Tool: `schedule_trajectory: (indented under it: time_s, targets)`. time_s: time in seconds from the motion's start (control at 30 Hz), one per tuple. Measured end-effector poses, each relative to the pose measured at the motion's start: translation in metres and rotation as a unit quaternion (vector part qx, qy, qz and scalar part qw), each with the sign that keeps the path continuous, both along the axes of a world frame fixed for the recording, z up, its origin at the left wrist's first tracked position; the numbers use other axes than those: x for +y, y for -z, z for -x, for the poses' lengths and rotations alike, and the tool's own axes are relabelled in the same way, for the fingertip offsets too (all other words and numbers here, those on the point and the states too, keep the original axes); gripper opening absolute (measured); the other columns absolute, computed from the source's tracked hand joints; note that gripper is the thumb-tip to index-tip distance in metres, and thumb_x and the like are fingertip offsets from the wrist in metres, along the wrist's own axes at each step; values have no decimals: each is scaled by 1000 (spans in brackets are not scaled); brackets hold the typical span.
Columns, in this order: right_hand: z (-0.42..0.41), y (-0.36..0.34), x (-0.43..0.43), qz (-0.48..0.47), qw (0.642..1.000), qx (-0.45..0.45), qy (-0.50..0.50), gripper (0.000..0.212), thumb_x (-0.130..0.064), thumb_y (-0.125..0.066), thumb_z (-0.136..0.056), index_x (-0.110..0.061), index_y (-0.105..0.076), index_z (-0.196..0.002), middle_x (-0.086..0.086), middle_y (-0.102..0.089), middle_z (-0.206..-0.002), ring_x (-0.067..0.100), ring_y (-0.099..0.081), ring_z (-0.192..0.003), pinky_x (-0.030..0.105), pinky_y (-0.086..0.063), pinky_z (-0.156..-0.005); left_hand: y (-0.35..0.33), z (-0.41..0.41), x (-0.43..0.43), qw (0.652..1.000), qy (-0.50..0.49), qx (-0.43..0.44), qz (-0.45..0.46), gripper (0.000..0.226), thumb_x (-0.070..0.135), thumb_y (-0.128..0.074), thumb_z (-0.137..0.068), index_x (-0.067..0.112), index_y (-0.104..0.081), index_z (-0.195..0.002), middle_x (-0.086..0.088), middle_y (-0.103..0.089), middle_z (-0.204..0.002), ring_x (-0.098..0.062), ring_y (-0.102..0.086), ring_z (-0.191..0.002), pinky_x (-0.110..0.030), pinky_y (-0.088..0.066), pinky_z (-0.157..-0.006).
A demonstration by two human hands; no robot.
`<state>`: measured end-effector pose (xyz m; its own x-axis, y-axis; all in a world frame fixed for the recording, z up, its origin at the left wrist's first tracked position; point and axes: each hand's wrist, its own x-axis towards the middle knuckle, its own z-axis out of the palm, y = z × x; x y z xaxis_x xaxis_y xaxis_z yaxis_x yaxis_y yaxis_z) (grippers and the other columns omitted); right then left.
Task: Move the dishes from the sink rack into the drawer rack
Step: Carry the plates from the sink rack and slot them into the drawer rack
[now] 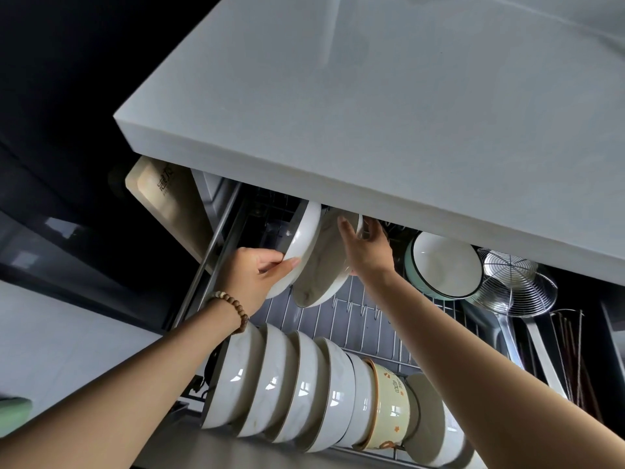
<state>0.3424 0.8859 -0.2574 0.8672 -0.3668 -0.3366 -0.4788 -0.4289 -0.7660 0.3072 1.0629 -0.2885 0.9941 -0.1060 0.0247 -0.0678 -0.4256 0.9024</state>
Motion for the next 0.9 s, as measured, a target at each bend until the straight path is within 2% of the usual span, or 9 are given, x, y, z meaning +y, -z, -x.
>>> schedule_trajectory:
  time_s: [0.03,0.13,0.27,0.43,0.6,0.67,0.73,0.83,0.9]
  targets:
    - [-1,-1,0,-4,1000,5,-5,56,-48,-54,-91,-20,-45,-138,2,-55,-126,21,-52,-118,27,-42,-94,0,0,0,1000,1,1,1,57,30,-66,-84,8,-29,-48,2,-18,-47,-13,-18,-50,-28,-20,-53]
    - [-3,-4,-1,-22,1000,14,-17,61,-49,-58,-88,-22,-42,-140,2,-51,-138,25,-51,-125,43,-50,-96,0,0,-2,1000,-3,2,2,57,31,-66,-84,10,-28,-47,2,-18,-48,-13,-18,-50,-27,-19,-53]
    - [-1,-6,-2,4,999,17,-41,57,-49,-55,-90,-19,-44,-137,3,-56,-130,25,-53,-121,28,-44,-92,0,1,-5,1000,-8,14,9,57,32,-67,-84,11,-27,-48,0,-18,-49,-15,-17,-52,-28,-17,-54]
    - [5,-6,5,30,998,-3,-54,56,-49,-50,-92,-20,-41,-139,4,-57,-134,27,-51,-124,29,-40,-92,-1,2,-6,1000,-10,19,14,57,31,-67,-83,16,-27,-47,2,-17,-48,-14,-17,-51,-27,-16,-54]
    - [11,-7,10,38,998,-6,-51,56,-50,-48,-93,-22,-37,-141,5,-60,-129,28,-56,-117,25,-36,-79,-2,1,-6,1000,-9,16,5,58,30,-67,-83,17,-25,-46,3,-18,-46,-14,-19,-49,-26,-18,-53]
    - [9,-7,10,31,998,6,-48,58,-51,-48,-93,-21,-37,-141,6,-59,-130,29,-56,-118,25,-35,-79,-3,1,-7,1000,-9,15,6,59,30,-67,-84,17,-24,-46,1,-18,-47,-15,-18,-49,-26,-17,-53]
    - [5,-7,9,22,999,13,-42,58,-53,-47,-92,-21,-39,-140,6,-58,-132,29,-55,-119,27,-38,-82,-4,0,-8,1000,-11,18,12,58,30,-67,-83,17,-24,-47,-1,-17,-48,-16,-18,-49,-27,-17,-53]
    - [1,-4,2,3,999,18,-37,58,-54,-50,-90,-23,-41,-139,3,-56,-134,28,-53,-122,32,-44,-93,-4,1,-11,1000,-16,18,6,59,31,-68,-82,16,-25,-45,6,-16,-46,-12,-16,-49,-26,-14,-52]
    - [1,-3,-2,-28,999,14,-33,63,-58,-56,-84,-29,-42,-138,-1,-56,-134,24,-56,-120,40,-48,-97,-5,1,-14,1000,-18,20,-1,58,32,-68,-82,17,-28,-44,6,-17,-44,-10,-16,-48,-24,-14,-50]
